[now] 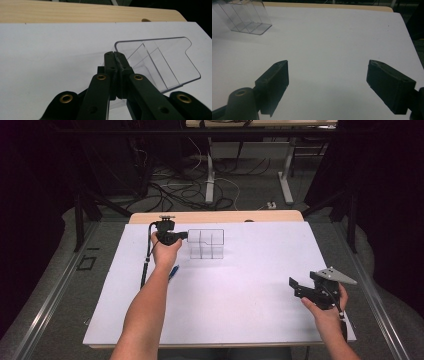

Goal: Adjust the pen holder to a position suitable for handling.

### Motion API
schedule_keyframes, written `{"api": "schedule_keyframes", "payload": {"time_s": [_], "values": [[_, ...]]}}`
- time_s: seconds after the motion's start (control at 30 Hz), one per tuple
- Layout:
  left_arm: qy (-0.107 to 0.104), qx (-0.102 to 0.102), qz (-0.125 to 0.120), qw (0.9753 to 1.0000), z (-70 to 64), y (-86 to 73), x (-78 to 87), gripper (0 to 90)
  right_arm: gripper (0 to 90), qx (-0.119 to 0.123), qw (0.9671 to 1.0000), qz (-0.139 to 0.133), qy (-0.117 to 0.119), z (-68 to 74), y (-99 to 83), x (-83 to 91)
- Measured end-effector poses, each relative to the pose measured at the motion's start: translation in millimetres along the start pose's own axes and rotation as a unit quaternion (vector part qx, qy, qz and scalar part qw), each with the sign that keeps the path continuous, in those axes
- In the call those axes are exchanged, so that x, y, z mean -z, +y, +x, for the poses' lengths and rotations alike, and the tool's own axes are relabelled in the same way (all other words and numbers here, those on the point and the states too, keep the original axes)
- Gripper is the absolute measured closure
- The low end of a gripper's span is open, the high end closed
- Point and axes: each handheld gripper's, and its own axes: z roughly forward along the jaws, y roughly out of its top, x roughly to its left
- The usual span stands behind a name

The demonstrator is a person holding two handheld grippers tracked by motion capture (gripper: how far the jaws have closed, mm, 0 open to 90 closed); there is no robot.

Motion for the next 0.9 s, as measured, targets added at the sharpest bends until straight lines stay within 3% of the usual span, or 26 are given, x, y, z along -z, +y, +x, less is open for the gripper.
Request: {"api": "schedule_keyframes", "payload": {"time_s": [0.57,0.63,0.73,0.77,0.83,0.9], "values": [[-0.006,0.001,0.019,0.9998,0.0,0.3,-0.7,90.0,17.6,0.001,1.0000,0.001,-0.001,-0.5,-0.3,-1.6],[-0.006,0.001,0.021,0.9998,-0.4,0.3,-0.5,90.0,17.6,0.000,0.9999,-0.009,-0.005,-0.2,-0.9,-3.4],[-0.008,-0.002,0.025,0.9997,-2.5,0.1,-0.8,90.0,17.6,0.000,1.0000,-0.006,-0.002,-0.5,-0.7,-3.0],[-0.016,-0.005,0.036,0.9992,-4.3,0.3,-0.7,90.0,17.6,0.002,1.0000,0.008,-0.001,-1.1,0.0,-1.1],[-0.012,-0.006,0.032,0.9994,-6.4,-0.7,-2.4,90.0,17.6,0.001,1.0000,0.007,-0.002,-1.1,-0.2,-1.6],[-0.011,-0.017,0.050,0.9986,-12.6,-2.7,-6.1,90.0,17.6,0.000,1.0000,0.006,-0.002,-1.2,-0.3,-1.8]]}}
